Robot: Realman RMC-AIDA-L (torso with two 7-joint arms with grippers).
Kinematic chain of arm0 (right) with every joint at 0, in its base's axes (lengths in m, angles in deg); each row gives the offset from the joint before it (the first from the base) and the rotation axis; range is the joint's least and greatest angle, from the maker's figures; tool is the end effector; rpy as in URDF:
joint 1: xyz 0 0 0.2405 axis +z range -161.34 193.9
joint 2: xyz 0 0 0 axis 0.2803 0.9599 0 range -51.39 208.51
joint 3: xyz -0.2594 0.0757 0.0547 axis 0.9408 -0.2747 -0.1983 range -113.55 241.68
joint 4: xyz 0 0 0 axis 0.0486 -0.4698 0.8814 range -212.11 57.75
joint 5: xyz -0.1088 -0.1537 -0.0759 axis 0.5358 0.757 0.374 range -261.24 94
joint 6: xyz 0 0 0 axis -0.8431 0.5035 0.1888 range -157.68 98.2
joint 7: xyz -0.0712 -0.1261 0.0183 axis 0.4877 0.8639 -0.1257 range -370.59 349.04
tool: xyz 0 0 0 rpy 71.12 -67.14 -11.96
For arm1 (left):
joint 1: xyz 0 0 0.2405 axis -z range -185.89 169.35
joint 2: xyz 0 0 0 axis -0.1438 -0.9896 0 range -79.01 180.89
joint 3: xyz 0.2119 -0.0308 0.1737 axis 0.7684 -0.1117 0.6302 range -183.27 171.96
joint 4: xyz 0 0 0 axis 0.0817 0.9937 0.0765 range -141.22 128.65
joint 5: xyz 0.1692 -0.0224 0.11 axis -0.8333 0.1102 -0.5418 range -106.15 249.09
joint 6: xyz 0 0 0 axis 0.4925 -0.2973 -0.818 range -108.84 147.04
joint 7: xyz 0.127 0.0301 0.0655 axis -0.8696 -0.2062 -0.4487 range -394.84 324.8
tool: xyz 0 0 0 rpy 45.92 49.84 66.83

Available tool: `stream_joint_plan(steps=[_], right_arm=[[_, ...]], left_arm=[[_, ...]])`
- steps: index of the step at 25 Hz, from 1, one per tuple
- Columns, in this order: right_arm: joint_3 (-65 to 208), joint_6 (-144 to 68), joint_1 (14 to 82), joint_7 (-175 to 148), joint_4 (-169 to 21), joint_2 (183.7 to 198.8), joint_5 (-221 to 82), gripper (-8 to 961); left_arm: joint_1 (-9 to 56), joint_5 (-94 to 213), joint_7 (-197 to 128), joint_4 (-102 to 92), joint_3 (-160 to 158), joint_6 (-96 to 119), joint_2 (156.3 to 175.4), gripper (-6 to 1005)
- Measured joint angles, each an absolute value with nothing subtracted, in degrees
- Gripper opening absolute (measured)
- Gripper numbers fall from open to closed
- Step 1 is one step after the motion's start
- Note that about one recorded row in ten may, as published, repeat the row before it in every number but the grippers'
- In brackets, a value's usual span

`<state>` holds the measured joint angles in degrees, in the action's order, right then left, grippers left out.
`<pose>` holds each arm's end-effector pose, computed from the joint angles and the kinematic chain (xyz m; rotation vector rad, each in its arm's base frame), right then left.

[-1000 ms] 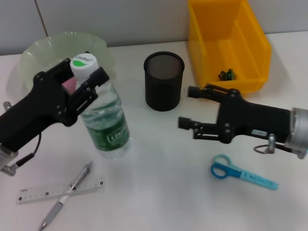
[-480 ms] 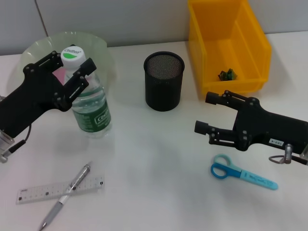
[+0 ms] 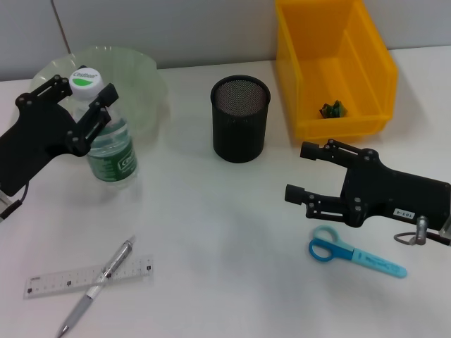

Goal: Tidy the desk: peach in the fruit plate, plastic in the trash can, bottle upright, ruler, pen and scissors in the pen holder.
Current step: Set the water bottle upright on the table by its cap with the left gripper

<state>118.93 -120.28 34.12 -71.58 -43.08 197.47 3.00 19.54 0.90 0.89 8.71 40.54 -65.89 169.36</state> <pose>0.2861 0.2833 -0.0150 -2.5330 0.4057 0.9958 -0.2763 0.3368 -0.0085 -2.1173 -0.2200 -1.0344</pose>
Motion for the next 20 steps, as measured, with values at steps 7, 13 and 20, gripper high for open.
stream_joint_plan(steps=[7, 13, 20], right_arm=[[118.77, -120.04, 34.15, -71.57, -43.08, 197.47, 3.04, 824], [118.76, -119.95, 34.37, -71.58, -43.08, 197.40, 3.04, 824], [118.75, -119.81, 34.56, -71.58, -43.08, 197.38, 3.04, 824]], left_arm=[[18.89, 0.90, 0.27, 8.97, 40.23, -63.26, 169.25, 444], [18.30, 0.90, -2.58, 8.62, 40.01, -61.63, 169.42, 444], [18.32, 0.90, -4.11, 8.11, 39.86, -59.66, 169.49, 443]])
